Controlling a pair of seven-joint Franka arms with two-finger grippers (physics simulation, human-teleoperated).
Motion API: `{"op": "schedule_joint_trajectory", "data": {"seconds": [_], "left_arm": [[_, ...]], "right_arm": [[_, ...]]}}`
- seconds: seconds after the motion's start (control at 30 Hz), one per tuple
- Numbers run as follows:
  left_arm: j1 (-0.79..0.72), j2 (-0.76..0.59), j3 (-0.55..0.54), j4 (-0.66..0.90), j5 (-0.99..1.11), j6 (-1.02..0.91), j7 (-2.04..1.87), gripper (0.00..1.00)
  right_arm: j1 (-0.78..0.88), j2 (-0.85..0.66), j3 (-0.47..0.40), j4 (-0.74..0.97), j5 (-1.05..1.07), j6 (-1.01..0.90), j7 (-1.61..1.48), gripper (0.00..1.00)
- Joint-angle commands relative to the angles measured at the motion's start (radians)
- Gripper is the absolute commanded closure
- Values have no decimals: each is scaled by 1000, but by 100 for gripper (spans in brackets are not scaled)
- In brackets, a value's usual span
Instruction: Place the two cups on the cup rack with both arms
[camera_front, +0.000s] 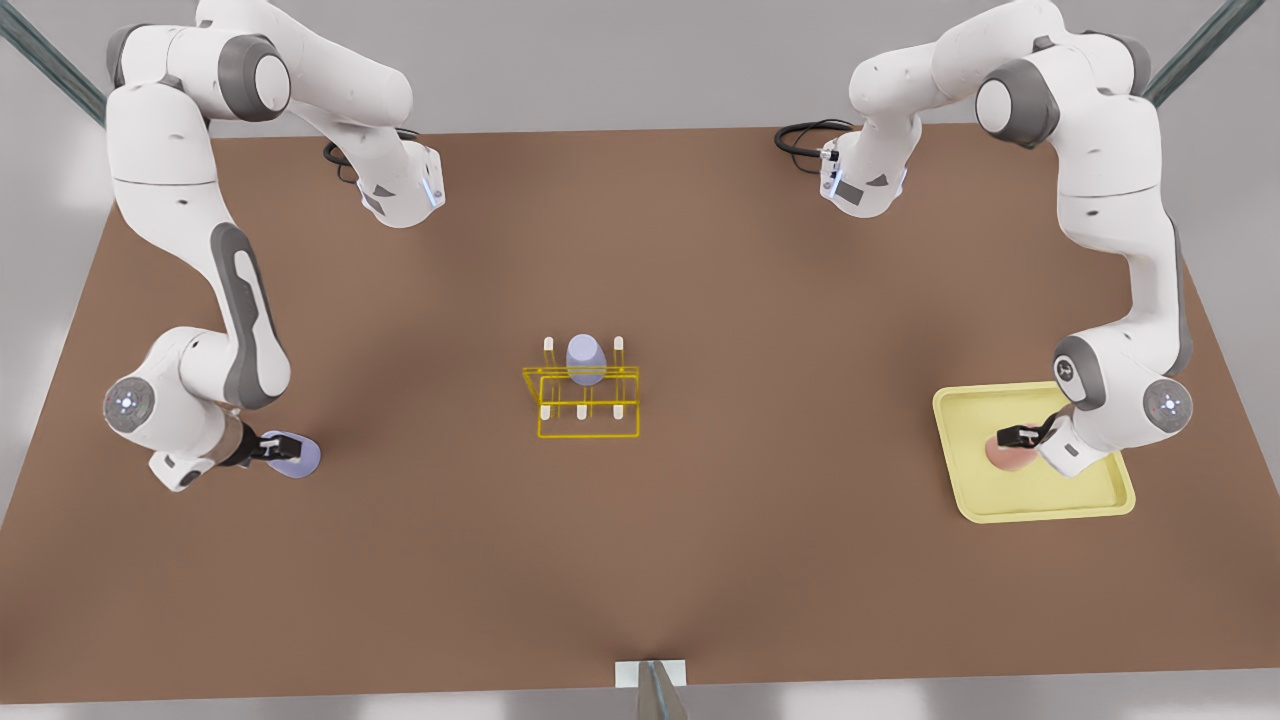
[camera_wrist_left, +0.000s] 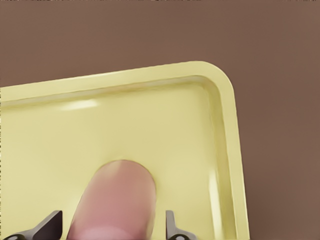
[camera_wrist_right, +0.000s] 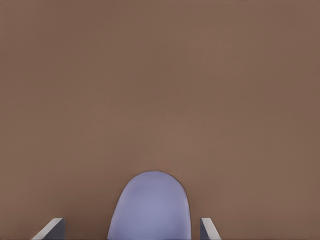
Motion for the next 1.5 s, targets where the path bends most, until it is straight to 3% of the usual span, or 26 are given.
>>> {"op": "schedule_joint_trajectory", "data": {"seconds": [0.0, 0.4, 0.47, 0.7, 0.73, 1.03, 1.2, 1.27, 1.37, 1.47], "left_arm": [[1, 4, 0, 1, 0, 37, 92, 0], [6, 38, 0, 1, -1, 45, 90, 0], [6, 38, 0, 1, -1, 44, 91, 9], [7, 38, 0, 1, -1, 45, 90, 10], [7, 38, 0, 1, -1, 45, 90, 14], [7, 30, 0, 5, -1, 41, 89, 15], [-7, -42, 0, 4, -1, -68, 60, 15], [-74, -120, 2, 4, -1, -194, -50, 15], [-155, -197, -5, 5, -4, -271, -196, 15], [-257, -205, -11, 22, -15, -271, -380, 16]], "right_arm": [[-1, -3, 0, -21, 1, 64, -156, 0], [-30, 24, 0, -58, 2, 70, -189, 0], [-30, 30, 0, -66, 2, 70, -204, 0], [-29, 14, 0, -109, 2, 70, -209, 0], [-29, 7, 0, -123, 2, 70, -209, 0], [-26, 16, 1, -130, 4, 81, -210, 0], [-29, 24, 1, -130, 4, 92, -210, 0], [-29, 24, 1, -130, 4, 90, -210, 2], [-29, 24, 1, -130, 4, 90, -210, 16], [-29, 24, 1, -126, 11, 92, -209, 16]]}}
